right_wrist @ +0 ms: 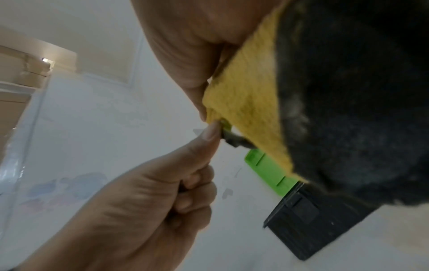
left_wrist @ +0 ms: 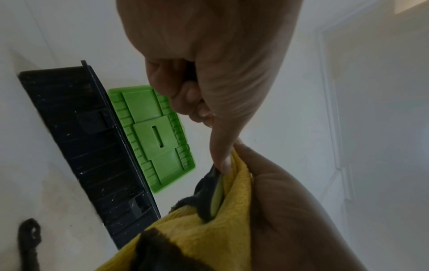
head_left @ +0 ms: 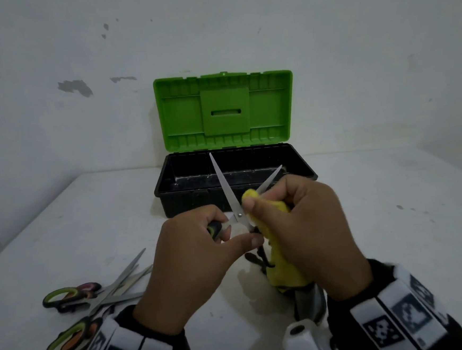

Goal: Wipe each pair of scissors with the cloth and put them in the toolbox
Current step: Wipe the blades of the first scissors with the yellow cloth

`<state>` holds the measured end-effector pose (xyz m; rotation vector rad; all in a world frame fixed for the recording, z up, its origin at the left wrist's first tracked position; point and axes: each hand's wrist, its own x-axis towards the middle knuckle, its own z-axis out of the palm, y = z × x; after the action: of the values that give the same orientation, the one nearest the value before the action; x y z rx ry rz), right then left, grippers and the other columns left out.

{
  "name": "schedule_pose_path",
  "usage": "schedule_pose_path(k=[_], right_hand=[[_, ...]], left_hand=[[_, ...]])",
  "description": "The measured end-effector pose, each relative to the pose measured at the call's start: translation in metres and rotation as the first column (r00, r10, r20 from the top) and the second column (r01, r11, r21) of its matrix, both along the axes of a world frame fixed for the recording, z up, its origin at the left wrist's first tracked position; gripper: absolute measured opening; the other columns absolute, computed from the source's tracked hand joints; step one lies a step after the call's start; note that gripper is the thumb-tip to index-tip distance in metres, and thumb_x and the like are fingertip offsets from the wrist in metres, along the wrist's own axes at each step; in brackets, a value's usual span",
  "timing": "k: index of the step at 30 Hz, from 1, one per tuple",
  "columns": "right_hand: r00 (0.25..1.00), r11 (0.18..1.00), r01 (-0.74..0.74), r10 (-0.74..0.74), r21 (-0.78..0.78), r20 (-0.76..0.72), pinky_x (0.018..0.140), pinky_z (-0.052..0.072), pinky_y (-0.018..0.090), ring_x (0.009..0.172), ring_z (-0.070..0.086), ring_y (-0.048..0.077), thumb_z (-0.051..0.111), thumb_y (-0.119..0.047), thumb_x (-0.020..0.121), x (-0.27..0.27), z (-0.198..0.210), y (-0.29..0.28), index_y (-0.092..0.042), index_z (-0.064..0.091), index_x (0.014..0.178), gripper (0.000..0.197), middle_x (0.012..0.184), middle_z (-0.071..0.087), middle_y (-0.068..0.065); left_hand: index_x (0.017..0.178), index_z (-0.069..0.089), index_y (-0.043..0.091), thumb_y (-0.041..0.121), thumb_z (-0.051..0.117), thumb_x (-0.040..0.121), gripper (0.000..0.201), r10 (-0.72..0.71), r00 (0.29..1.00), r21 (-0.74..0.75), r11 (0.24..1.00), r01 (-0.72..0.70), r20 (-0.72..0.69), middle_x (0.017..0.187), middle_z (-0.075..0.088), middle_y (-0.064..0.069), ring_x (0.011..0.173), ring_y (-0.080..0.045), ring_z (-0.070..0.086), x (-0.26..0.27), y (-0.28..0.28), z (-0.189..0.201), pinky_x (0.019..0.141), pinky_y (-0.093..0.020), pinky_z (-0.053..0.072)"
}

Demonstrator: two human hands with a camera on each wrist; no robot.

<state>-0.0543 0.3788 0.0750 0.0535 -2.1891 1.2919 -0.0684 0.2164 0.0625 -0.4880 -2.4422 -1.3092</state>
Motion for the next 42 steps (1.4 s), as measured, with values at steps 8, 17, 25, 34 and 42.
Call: schedule_pose_path(k=[8,17,25,34,42], right_hand=[[0.999,0.996,0.047,-0.048,-0.077,-0.007,0.054,0.049,0.018,0.064,0.062,0.012,0.079,-0.035,0.080,-0.007,-0.002,0.005,-0.015,0.065,0.070,0.027,0.067,0.066,-0.002],[0.998,0.993,0.055,-0.054,-0.108,0.011,0.051,0.047,0.014,0.063,0.062,0.012,0.079,-0.037,0.080,-0.006,0.000,0.004,-0.015,0.063,0.069,0.030,0.065,0.065,0.001],[0.999,0.992,0.045,-0.044,-0.119,0.006,0.057,0.055,0.029,0.062,0.065,0.015,0.080,-0.037,0.080,-0.009,0.003,0.009,-0.014,0.064,0.070,0.029,0.067,0.068,0.002],[0.999,0.991,-0.012,0.017,-0.134,0.039,0.059,0.058,0.029,0.064,0.068,0.019,0.080,-0.038,0.079,-0.008,0.005,0.011,-0.013,0.066,0.071,0.030,0.067,0.069,0.004],[0.998,0.991,-0.035,0.042,-0.131,0.050,0.060,0.058,0.034,0.065,0.068,0.021,0.079,-0.038,0.080,-0.007,0.005,0.005,-0.013,0.065,0.071,0.030,0.068,0.069,0.005]], left_hand=[[0.057,0.051,0.025,0.061,0.080,0.055,0.046,-0.012,1.000,0.002,1.000,0.012,0.002,0.052,0.052,0.010,0.048,-0.004,0.044,-0.001,-0.002,-0.003,0.046,-0.016,0.039],[0.057,0.051,0.024,0.062,0.077,0.055,0.046,-0.042,0.999,0.053,0.998,0.041,0.007,0.057,0.054,0.005,0.047,-0.004,0.044,-0.001,0.000,-0.003,0.047,-0.017,0.040],[0.057,0.051,0.018,0.063,0.083,0.048,0.056,-0.007,1.000,0.053,0.999,0.008,-0.022,0.051,0.048,0.001,0.045,-0.006,0.036,0.003,0.003,-0.004,0.044,-0.019,0.035],[0.056,0.048,0.022,0.063,0.081,0.051,0.053,-0.002,0.998,0.022,1.000,0.003,-0.066,0.060,0.053,0.000,0.047,-0.007,0.040,0.006,-0.002,-0.001,0.046,-0.018,0.038],[0.056,0.049,0.021,0.062,0.083,0.050,0.054,-0.020,0.998,0.022,1.000,0.022,-0.057,0.058,0.052,-0.001,0.046,-0.006,0.038,0.005,-0.005,0.001,0.044,-0.018,0.035]])
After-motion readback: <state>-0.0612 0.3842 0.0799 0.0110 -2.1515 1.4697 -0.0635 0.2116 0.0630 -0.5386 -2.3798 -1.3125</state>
